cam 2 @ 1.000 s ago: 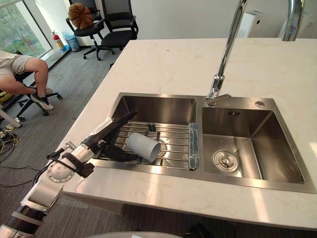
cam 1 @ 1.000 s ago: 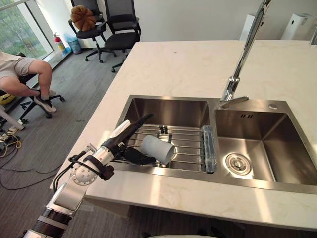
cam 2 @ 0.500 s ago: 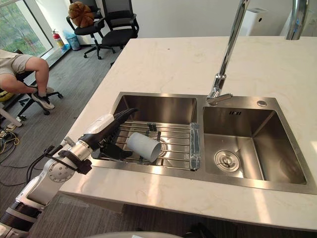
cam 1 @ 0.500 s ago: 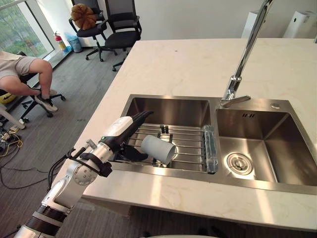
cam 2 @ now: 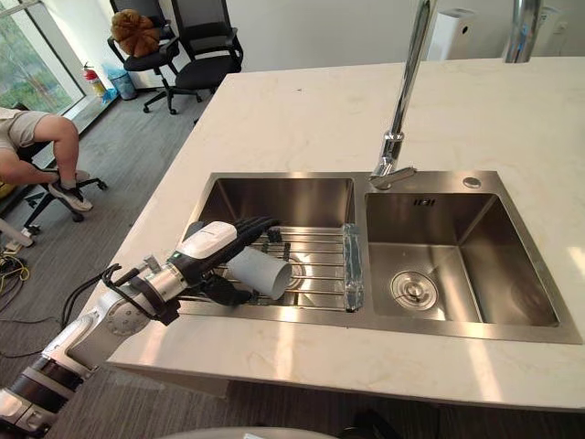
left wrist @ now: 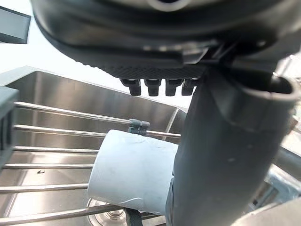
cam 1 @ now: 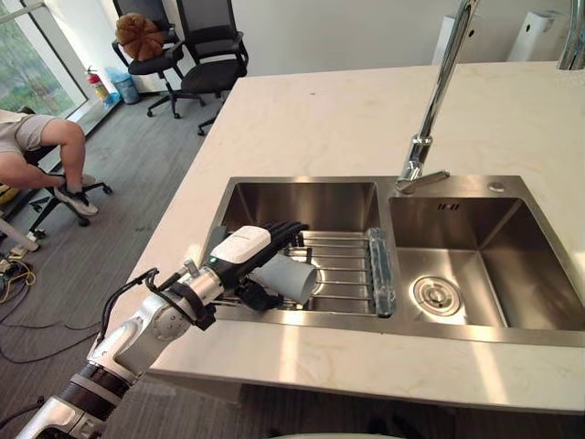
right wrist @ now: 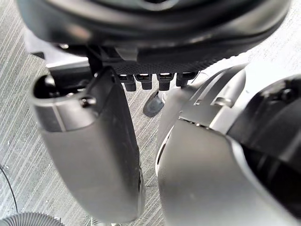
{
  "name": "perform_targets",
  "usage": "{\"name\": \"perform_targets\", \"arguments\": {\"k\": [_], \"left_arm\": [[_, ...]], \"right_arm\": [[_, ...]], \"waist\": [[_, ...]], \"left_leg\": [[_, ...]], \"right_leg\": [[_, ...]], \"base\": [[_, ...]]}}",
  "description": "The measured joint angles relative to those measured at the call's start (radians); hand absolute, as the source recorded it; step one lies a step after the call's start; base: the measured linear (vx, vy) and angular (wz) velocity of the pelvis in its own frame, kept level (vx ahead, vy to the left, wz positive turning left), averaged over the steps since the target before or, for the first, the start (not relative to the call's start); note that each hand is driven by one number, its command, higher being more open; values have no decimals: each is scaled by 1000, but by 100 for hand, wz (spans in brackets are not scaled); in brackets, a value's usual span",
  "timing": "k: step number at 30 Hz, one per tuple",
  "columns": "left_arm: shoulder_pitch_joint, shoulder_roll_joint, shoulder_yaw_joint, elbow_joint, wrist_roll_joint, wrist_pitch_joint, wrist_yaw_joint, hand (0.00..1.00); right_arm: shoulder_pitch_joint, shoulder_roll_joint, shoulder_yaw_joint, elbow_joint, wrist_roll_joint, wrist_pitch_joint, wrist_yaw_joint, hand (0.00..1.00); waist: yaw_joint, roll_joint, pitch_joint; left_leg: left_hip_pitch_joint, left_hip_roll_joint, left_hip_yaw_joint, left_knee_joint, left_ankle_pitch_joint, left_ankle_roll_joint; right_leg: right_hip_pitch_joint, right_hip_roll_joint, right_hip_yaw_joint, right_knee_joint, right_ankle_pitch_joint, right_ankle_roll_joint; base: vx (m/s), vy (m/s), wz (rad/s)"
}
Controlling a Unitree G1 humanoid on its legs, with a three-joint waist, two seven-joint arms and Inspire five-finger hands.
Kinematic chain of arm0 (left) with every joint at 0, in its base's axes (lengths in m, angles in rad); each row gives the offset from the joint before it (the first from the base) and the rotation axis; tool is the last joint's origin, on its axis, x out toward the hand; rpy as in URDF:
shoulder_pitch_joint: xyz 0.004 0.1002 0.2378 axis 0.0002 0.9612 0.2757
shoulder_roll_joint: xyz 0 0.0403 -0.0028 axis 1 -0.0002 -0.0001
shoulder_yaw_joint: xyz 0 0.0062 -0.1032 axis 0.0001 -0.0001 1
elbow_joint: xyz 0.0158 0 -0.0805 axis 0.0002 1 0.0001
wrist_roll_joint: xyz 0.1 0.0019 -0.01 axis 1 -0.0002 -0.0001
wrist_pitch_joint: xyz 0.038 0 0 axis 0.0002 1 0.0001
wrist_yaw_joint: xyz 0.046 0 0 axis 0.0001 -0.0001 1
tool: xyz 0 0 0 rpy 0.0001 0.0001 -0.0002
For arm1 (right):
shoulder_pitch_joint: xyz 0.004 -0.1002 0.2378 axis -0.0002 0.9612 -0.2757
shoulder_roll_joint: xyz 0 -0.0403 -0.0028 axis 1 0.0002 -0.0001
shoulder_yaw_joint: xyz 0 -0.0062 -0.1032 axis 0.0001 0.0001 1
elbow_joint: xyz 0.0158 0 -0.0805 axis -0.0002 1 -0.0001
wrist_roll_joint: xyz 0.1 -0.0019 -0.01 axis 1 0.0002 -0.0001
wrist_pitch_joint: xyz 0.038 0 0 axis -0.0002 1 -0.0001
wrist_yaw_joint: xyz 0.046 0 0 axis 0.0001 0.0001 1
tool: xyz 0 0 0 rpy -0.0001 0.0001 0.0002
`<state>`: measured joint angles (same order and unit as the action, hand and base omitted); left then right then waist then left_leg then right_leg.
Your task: Walk over to the sink, pick up the cup, carry it to the dishwasher, place the cup inside the dishwasher, then close the dishwasher door
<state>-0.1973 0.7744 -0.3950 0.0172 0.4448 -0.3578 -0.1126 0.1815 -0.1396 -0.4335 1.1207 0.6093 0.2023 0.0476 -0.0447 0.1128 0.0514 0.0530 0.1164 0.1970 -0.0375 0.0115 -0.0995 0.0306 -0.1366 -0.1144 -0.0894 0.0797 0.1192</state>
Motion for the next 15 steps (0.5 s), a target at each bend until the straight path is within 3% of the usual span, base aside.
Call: {"name": "perform_targets", "arguments": {"k": [10, 15], "left_arm": [[-55, 27, -66, 82, 45, -43, 23, 100], [-96, 37, -89, 112, 14, -36, -87, 100]], "right_arm": [[-4, -10, -2, 1, 18, 11, 0, 100], [-7, -17, -2, 0, 18, 11, 0, 100]], "waist": [[-25, 20, -3], [-29, 30, 2]], "left_leg": [[7, 1, 12, 0, -3, -1], [18, 1, 32, -1, -10, -2]], "right_leg": [[-1, 1, 13, 0, 2, 0], [-2, 1, 32, -1, 3, 1]], "base": [[-22, -8, -3], [-27, -7, -11]]}}
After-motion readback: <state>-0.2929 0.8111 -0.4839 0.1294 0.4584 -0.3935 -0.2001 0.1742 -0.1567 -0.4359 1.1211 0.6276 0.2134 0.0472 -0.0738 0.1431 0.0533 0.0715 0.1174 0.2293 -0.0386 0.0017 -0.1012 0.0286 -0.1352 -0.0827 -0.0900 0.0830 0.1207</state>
